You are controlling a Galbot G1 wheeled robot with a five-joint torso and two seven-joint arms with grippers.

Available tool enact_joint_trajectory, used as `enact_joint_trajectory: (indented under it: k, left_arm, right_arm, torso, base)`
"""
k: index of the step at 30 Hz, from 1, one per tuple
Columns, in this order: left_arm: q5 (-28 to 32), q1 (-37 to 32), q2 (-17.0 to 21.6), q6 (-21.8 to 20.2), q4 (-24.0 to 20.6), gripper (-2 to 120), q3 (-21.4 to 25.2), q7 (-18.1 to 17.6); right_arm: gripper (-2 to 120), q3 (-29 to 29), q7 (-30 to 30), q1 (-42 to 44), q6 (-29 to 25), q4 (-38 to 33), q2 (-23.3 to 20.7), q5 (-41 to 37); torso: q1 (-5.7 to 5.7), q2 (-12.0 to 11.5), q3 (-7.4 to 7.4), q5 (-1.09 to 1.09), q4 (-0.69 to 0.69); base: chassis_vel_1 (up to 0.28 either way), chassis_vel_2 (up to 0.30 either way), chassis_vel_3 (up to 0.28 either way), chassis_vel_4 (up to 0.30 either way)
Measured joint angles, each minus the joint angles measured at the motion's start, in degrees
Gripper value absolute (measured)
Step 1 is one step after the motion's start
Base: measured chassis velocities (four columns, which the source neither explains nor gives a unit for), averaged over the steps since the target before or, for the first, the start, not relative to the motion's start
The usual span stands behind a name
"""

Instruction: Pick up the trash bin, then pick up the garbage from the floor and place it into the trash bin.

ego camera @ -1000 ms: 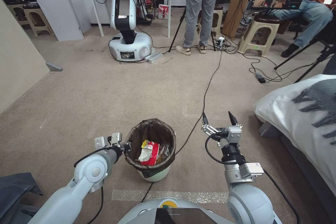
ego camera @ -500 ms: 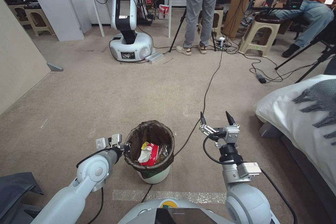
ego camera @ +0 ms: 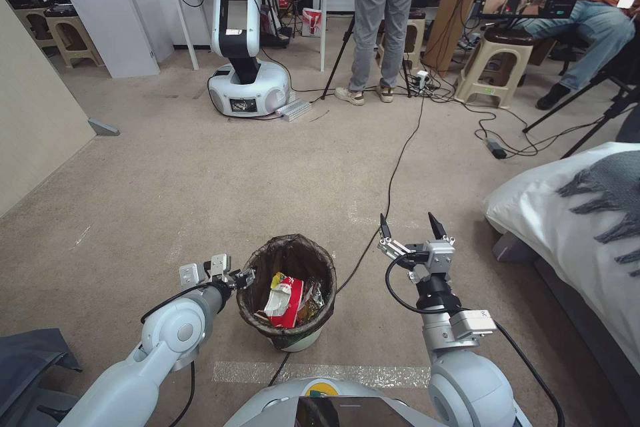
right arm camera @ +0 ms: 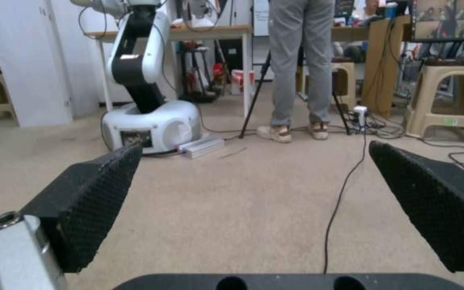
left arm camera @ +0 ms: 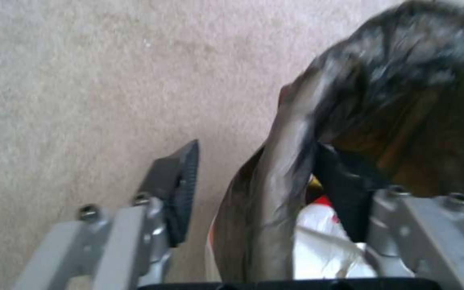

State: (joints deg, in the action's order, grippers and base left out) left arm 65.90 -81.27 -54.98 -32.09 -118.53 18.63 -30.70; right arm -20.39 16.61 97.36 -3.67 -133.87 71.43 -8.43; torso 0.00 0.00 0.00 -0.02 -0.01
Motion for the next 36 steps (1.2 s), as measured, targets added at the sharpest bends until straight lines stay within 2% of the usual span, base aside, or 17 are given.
enact_joint_trajectory:
  k: [5, 6, 11, 12, 14, 15, 18, 19, 22, 23, 26, 27, 29, 36]
  left_arm:
    - [0.1, -0.3, 0.1, 0.3, -2.3, 47, 1.3, 0.3]
    - [0.2, -0.4, 0.3, 0.4, -3.0, 81, 1.5, 0.4]
    - [-0.8, -0.9, 0.6, 1.8, -5.7, 81, 2.4, 1.9]
    - [-3.3, -1.3, 0.7, 3.4, -6.9, 99, 2.8, 3.4]
    - [-7.5, -1.9, 0.5, 5.9, -8.1, 99, 3.2, 5.1]
    - [-7.5, -1.9, 0.5, 5.9, -8.1, 99, 3.2, 5.1]
    - [-21.2, -3.0, -1.0, 13.1, -9.1, 100, 4.7, 7.9]
    - [-21.2, -3.0, -1.0, 13.1, -9.1, 100, 4.7, 7.9]
    - [-32.3, -4.7, -3.0, 16.6, -10.0, 100, 6.9, 8.9]
    - [-32.3, -4.7, -3.0, 16.6, -10.0, 100, 6.9, 8.9]
    - [-39.3, -7.6, -5.5, 19.3, -11.7, 100, 9.2, 9.0]
    - [-39.3, -7.6, -5.5, 19.3, -11.7, 100, 9.2, 9.0]
    - [-43.5, -10.3, -7.8, 21.5, -12.5, 100, 10.5, 8.5]
    - [-51.5, -15.4, -12.4, 24.5, -11.3, 100, 9.9, 8.3]
  right_arm:
    - [99, 0.1, -0.1, 0.0, 0.0, 0.0, 0.0, 0.0]
    - [99, 0.1, -0.1, 0.0, 0.0, 0.0, 0.0, 0.0]
    - [99, 0.7, -0.2, 0.4, 0.0, 0.2, 0.3, 0.5]
    - [99, 0.7, -0.2, 0.4, 0.0, 0.3, 0.5, 0.6]
    - [99, 0.5, -0.2, 0.4, 0.0, 0.3, 0.7, 0.6]
    - [99, 0.5, -0.2, 0.4, 0.0, 0.3, 0.7, 0.6]
    - [99, -1.2, 0.1, 0.3, 0.0, 0.4, 1.1, 0.4]
    - [99, -1.2, 0.1, 0.3, 0.0, 0.4, 1.1, 0.4]
    - [100, -3.4, 0.3, 0.4, -0.1, 0.6, 1.9, 0.5]
    - [100, -3.4, 0.3, 0.4, -0.1, 0.6, 1.9, 0.5]
    - [100, -5.0, 0.5, 0.4, -0.4, 1.1, 3.1, 0.9]
    - [100, -5.0, 0.5, 0.4, -0.4, 1.1, 3.1, 0.9]
    - [100, -5.7, 0.7, 0.6, -0.6, 1.4, 4.3, 1.3]
    - [100, -6.2, 0.6, 1.4, -3.6, 3.4, 6.6, 4.2]
  torso:
    - [0.0, 0.0, 0.0, 0.01, 0.0]
    - [0.0, 0.0, 0.0, 0.01, 0.0]
    - [0.0, 0.0, 0.0, 0.01, 0.01]
    - [0.0, 0.0, 0.0, 0.02, 0.0]
    - [0.0, 0.0, 0.0, 0.02, 0.01]
    - [0.0, 0.0, 0.0, 0.02, 0.01]
    - [0.0, 0.0, 0.0, 0.02, 0.02]
    - [0.0, 0.0, 0.0, 0.02, 0.02]
    - [0.0, 0.0, 0.0, 0.02, -0.01]
    - [0.0, 0.0, 0.0, 0.02, -0.01]
    - [0.0, 0.0, 0.0, 0.02, 0.01]
    - [0.0, 0.0, 0.0, 0.02, 0.01]
    - [0.0, 0.0, 0.0, 0.02, 0.02]
    - [0.0, 0.0, 0.0, 0.02, 0.01]
  base:
    - [0.0, 0.0, 0.0, 0.0]
    - [0.0, 0.0, 0.0, 0.0]
    - [0.0, 0.0, 0.0, 0.0]
    - [0.0, 0.0, 0.0, 0.0]
    - [0.0, 0.0, 0.0, 0.0]
    - [0.0, 0.0, 0.0, 0.0]
    - [0.0, 0.0, 0.0, 0.0]
    - [0.0, 0.0, 0.0, 0.0]
    - [0.0, 0.0, 0.0, 0.0]
    - [0.0, 0.0, 0.0, 0.0]
    - [0.0, 0.0, 0.0, 0.0]
    - [0.0, 0.0, 0.0, 0.0]
    - [0.0, 0.0, 0.0, 0.0]
    - [0.0, 0.0, 0.0, 0.0]
